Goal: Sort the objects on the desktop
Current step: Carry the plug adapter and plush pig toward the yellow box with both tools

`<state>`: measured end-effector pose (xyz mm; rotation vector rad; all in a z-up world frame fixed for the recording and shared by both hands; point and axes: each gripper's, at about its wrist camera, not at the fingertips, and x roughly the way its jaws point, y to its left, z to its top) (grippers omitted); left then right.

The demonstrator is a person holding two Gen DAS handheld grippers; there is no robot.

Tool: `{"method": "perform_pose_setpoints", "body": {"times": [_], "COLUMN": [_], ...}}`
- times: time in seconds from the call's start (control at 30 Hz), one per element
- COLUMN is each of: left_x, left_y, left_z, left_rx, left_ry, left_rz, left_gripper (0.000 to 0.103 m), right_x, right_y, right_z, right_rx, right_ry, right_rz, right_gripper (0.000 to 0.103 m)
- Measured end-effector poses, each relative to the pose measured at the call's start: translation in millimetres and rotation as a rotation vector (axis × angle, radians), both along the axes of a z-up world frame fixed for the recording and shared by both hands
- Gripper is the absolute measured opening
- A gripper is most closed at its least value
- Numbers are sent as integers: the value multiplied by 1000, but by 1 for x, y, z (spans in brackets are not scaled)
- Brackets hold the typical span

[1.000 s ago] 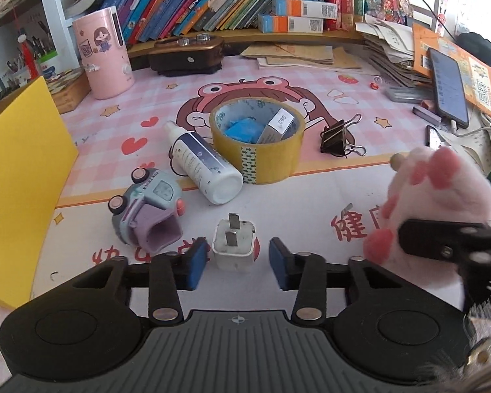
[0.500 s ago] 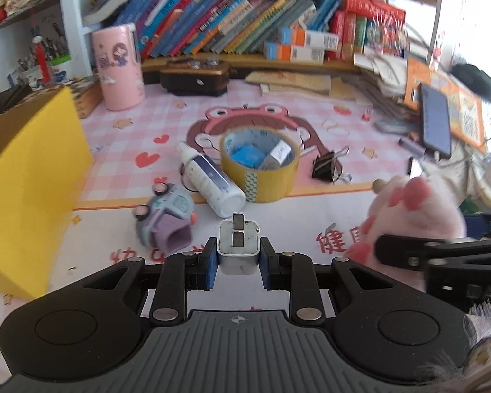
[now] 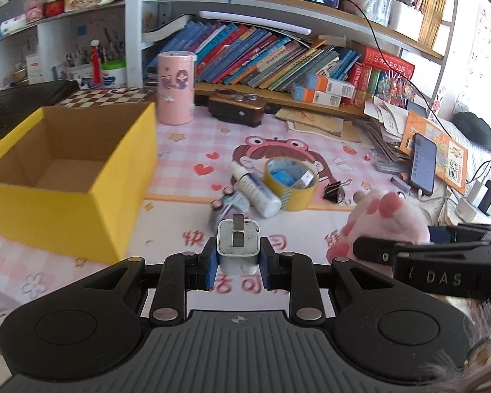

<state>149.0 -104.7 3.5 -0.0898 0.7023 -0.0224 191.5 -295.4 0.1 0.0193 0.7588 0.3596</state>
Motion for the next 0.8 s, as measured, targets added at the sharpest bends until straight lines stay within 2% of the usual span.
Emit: {"method": "perform_pose_setpoints", "body": {"times": [0.23,0.8], "left_x": [-31,-115], "left_y": [38,145], "left_z": [-2,2], "left_rx": [-12,-22], "left_ry": [-3,7], "left_rz": [19,38], "left_gripper": [23,23], "right_x": [-21,-102], "right_y": [32,140], "right_z": [3,-2], "right_rx": [2,-12], "right_ry": [17,79], "right_rz": [-8,30], "right_gripper": [68,68]}}
